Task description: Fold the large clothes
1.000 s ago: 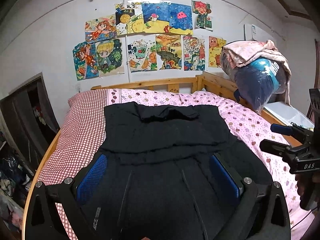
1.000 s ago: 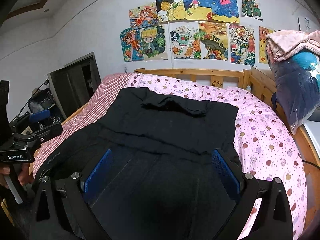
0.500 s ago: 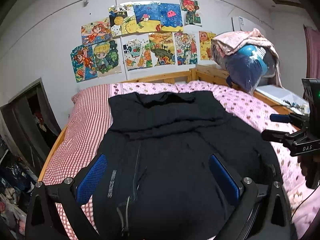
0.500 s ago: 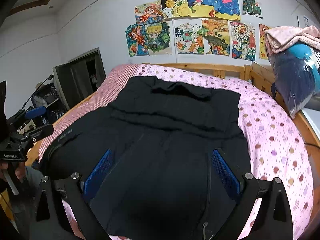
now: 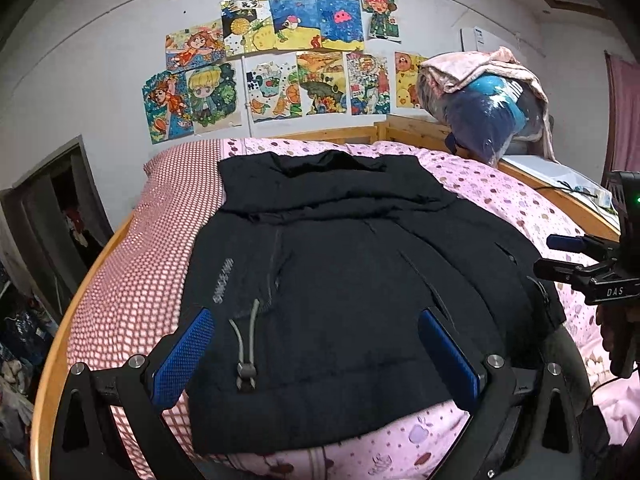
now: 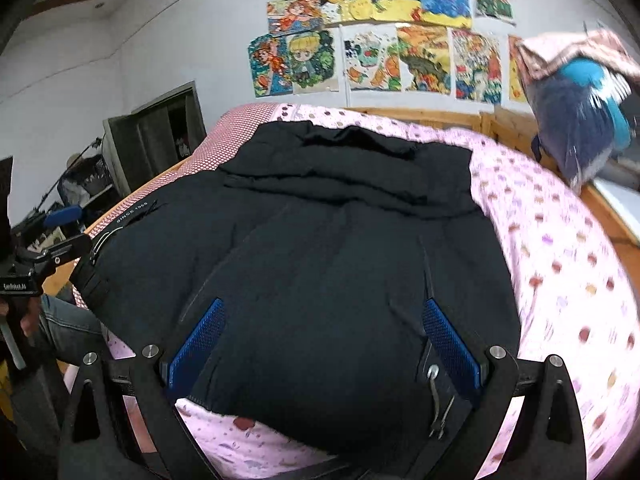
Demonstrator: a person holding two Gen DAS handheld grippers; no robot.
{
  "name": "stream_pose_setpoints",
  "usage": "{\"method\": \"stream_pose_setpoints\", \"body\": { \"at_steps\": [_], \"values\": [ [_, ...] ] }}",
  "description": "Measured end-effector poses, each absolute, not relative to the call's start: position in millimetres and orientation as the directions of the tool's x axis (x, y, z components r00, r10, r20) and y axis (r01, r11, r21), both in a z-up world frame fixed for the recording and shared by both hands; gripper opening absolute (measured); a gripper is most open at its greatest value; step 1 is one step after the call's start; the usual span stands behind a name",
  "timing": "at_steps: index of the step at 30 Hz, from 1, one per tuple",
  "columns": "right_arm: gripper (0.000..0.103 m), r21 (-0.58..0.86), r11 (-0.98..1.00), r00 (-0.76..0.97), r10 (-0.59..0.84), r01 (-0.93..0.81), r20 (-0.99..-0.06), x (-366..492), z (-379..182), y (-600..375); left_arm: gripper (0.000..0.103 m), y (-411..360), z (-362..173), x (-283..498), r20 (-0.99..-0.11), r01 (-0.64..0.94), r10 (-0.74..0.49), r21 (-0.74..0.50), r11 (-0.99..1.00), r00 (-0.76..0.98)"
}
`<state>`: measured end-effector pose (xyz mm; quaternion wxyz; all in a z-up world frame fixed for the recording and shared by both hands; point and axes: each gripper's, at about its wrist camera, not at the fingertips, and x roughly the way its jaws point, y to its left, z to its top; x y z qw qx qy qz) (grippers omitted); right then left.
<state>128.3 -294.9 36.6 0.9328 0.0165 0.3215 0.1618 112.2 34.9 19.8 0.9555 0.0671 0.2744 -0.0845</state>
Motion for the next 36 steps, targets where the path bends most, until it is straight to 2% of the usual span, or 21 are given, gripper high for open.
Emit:
{"method": "stream_pose_setpoints", "body": {
  "at_steps": [6, 11, 19, 36],
  "values": [
    [0.097, 0.130, 0.961, 0.743, 0.273, -0.246, -0.611, 109.7, 11.8, -302.9, 0.103, 26.8, 2.1, 96.9, -0.547, 0.245, -0.140, 0.123, 0.962, 0.825],
    [0.097, 0.067, 0.967, 0.734, 0.231, -0.246, -0.639, 93.6, -6.5, -299.1, 0.103, 28.5, -9.8, 88.8, -0.559, 0.255, -0.154, 0.108, 0.961, 0.815],
    [0.097, 0.062, 0.965, 0.708, 0.229, -0.254, -0.668, 84.4, -26.3, -291.6, 0.103, 32.5, -26.4, 83.0, -0.578, 0.267, -0.163, 0.098, 0.959, 0.799],
    [0.097, 0.077, 0.969, 0.661, 0.218, -0.237, -0.718, 81.2, -57.1, -284.8, 0.103, 19.5, -60.5, 80.8, -0.613, 0.302, -0.073, 0.278, 0.912, 0.787]
  ]
}}
